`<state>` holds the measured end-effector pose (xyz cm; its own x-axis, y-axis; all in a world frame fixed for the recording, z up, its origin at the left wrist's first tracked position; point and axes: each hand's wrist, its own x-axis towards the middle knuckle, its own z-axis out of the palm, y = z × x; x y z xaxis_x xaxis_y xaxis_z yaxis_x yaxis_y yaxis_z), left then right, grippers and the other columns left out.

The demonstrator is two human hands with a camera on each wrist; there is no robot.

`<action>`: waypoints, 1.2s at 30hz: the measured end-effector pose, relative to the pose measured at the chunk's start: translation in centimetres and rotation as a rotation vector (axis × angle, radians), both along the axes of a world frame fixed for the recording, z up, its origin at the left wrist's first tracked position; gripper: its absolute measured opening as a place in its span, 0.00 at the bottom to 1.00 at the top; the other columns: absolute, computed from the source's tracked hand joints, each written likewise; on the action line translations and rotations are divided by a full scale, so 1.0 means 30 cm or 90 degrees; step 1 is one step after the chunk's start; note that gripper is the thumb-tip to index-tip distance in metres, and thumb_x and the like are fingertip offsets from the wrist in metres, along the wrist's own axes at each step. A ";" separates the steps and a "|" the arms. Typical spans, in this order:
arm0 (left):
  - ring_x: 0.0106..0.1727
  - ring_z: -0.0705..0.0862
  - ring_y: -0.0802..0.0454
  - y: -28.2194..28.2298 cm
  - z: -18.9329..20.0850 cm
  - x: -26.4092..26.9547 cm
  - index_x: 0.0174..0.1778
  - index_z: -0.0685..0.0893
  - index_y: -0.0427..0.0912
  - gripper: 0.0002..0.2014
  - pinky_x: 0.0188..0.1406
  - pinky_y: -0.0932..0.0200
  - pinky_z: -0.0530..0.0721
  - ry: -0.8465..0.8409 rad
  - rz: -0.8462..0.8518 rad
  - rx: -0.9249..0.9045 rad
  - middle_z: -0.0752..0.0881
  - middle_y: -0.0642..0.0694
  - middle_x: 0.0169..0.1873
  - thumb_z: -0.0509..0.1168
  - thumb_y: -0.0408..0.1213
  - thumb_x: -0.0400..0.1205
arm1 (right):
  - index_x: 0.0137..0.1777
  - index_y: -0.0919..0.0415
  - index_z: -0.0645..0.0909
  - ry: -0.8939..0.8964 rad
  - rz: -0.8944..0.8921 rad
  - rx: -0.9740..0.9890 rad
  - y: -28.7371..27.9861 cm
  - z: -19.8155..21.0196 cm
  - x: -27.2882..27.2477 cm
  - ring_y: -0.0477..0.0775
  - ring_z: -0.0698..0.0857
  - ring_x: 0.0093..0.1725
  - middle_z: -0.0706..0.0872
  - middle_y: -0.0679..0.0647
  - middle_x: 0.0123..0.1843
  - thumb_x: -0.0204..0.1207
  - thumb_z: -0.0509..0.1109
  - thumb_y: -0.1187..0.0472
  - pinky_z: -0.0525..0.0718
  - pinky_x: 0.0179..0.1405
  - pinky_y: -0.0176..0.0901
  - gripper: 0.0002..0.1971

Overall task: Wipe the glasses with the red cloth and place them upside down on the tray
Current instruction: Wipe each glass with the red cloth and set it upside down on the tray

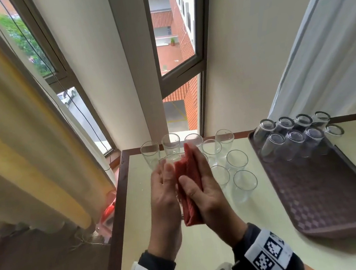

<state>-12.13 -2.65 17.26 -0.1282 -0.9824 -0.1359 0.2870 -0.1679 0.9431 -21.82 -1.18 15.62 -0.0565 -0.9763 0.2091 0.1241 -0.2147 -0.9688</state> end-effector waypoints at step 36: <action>0.63 0.86 0.57 -0.056 0.011 -0.020 0.69 0.67 0.64 0.19 0.57 0.64 0.85 -0.092 -0.056 -0.219 0.80 0.43 0.64 0.57 0.50 0.82 | 0.80 0.47 0.63 -0.186 0.021 0.073 -0.079 0.102 -0.039 0.61 0.87 0.64 0.84 0.62 0.65 0.81 0.60 0.53 0.85 0.67 0.57 0.26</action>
